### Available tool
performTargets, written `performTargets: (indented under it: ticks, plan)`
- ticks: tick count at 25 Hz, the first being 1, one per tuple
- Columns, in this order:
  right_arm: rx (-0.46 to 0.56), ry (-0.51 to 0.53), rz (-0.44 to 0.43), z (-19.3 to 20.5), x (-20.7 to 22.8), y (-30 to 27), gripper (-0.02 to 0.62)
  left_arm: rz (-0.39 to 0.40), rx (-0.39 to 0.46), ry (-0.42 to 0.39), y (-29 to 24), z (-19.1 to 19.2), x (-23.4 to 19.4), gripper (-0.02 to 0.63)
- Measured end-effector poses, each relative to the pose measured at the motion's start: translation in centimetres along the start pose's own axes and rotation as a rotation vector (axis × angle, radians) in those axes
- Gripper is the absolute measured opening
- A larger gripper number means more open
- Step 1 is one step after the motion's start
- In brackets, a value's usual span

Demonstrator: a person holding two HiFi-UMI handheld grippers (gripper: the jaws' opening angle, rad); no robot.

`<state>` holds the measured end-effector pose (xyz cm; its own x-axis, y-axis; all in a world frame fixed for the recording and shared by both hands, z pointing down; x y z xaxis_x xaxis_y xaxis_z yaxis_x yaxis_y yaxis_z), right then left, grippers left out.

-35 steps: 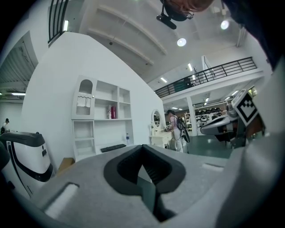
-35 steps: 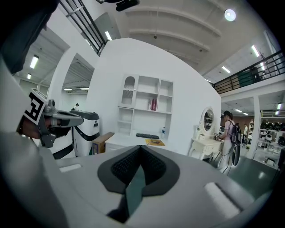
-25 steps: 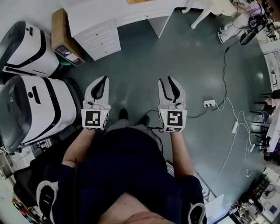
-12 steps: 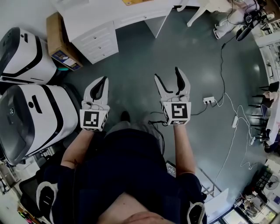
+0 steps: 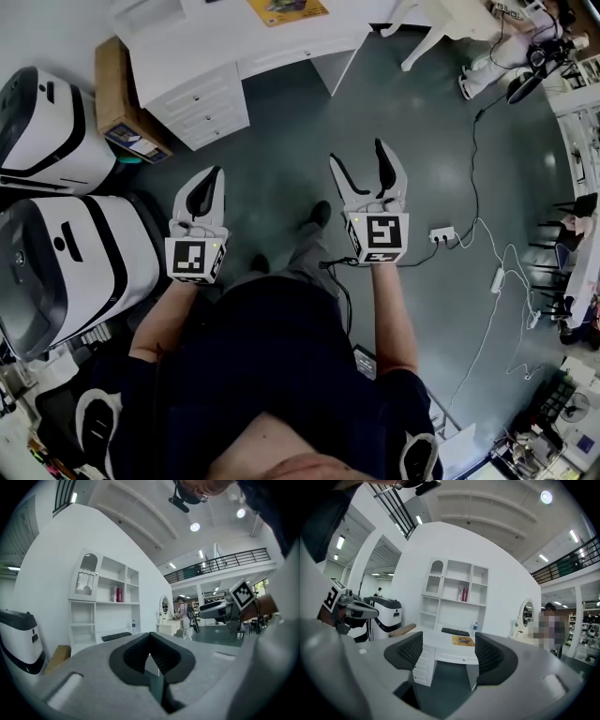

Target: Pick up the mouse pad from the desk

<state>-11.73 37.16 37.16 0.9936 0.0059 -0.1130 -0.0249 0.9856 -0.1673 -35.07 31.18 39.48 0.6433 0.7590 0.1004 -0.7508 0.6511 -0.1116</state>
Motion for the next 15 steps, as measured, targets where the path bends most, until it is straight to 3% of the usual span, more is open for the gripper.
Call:
performTargets:
  ticks: [6,15]
  plan:
    - [0.026,-0.034,-0.084,0.5,8.0,-7.6,0.353,-0.118,0.008,-0.006,-8.9,-1.5,-0.3,0.000]
    - [-0.033,-0.092,-0.254,0.8,19.4,-20.4,0.353,-0.285,0.000,-0.009,-21.6,-5.3,-0.4,0.000]
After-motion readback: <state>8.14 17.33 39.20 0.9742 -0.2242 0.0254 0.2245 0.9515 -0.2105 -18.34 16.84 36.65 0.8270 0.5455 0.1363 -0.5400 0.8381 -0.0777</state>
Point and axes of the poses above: the fingertips, and each gripper's own axes: y backward along the fingers, x to its right, z out of its underside, the point moved 1 cm from there along y, backward along the fingers, and after that the axes turned 3 degrees about -y, right-handed, at the moved point
